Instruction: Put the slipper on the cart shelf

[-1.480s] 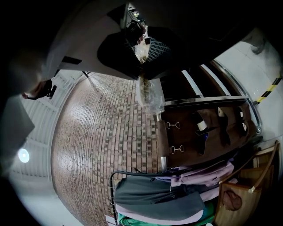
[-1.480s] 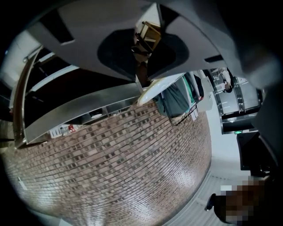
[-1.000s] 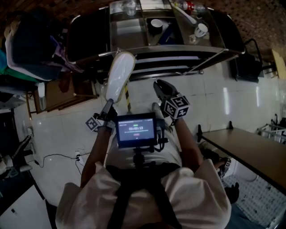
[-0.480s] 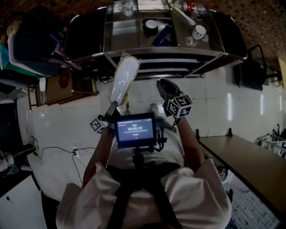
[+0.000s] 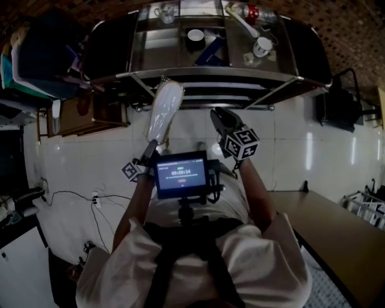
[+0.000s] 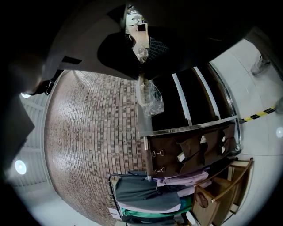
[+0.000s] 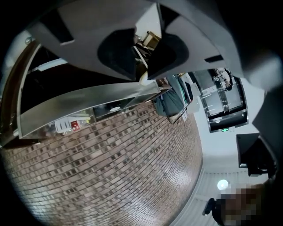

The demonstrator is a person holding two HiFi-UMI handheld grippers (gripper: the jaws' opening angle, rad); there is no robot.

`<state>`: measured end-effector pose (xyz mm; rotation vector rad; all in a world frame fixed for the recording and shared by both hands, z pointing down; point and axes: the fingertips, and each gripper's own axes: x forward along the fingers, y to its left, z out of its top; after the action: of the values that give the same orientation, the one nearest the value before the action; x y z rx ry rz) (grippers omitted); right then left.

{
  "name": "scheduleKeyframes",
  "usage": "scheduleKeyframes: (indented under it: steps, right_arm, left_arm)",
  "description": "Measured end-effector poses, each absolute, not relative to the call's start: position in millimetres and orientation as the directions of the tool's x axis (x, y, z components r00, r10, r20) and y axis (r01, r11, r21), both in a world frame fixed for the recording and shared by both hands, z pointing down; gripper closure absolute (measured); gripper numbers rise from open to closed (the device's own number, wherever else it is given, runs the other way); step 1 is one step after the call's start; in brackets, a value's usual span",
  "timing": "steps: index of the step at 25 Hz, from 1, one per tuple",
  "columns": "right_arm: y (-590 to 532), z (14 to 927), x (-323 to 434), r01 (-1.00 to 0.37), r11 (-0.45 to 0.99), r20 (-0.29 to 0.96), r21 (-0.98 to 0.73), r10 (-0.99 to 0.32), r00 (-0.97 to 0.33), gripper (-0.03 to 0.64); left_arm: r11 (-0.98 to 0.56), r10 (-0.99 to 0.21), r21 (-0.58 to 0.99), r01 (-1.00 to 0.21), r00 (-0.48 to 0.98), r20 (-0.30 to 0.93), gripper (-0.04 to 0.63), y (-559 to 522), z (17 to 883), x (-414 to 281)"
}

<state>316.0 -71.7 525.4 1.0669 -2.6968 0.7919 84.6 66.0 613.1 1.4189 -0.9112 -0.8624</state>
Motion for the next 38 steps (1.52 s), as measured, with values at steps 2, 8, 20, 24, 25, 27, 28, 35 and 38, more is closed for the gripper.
scheduleKeyframes:
  steps: [2, 8, 20, 24, 25, 27, 28, 35, 38]
  right_arm:
    - [-85, 532, 335, -0.659, 0.617, 0.304, -0.430, -0.588, -0.749, 0.523]
    - [-97, 537, 346, -0.651, 0.621, 0.308, -0.437, -0.577, -0.757, 0.523]
    - [-98, 539, 345, -0.647, 0.626, 0.320, -0.434, -0.565, -0.761, 0.523]
    - [-98, 540, 346, -0.648, 0.628, 0.325, -0.431, -0.562, -0.760, 0.523]
    - [-98, 540, 346, -0.650, 0.627, 0.327, -0.430, -0.563, -0.759, 0.523]
    - [-99, 541, 348, -0.653, 0.626, 0.331, -0.427, -0.564, -0.757, 0.523]
    - [-99, 541, 348, -0.654, 0.625, 0.333, -0.426, -0.564, -0.756, 0.523]
    - [-100, 544, 350, -0.661, 0.622, 0.345, -0.419, -0.564, -0.750, 0.523]
    - [-103, 548, 351, -0.665, 0.618, 0.351, -0.420, -0.565, -0.747, 0.523]
  left_arm:
    - [0.005, -0.911, 0.998, -0.060, 0.411, 0.029, 0.549, 58, 623, 103]
    - [0.044, -0.916, 0.997, -0.064, 0.395, 0.066, 0.549, 52, 642, 114]
    - [0.089, -0.917, 0.992, -0.091, 0.382, 0.117, 0.549, 42, 664, 107]
    - [0.107, -0.919, 0.991, -0.077, 0.373, 0.128, 0.549, 38, 670, 108]
    - [0.111, -0.920, 0.991, -0.077, 0.370, 0.131, 0.549, 37, 672, 107]
    - [0.118, -0.920, 0.990, -0.081, 0.366, 0.140, 0.549, 36, 676, 105]
    - [0.124, -0.920, 0.989, -0.081, 0.365, 0.145, 0.549, 36, 678, 104]
    - [0.133, -0.917, 0.987, -0.089, 0.367, 0.156, 0.549, 28, 688, 102]
    - [0.137, -0.916, 0.986, -0.091, 0.369, 0.161, 0.549, 21, 693, 103]
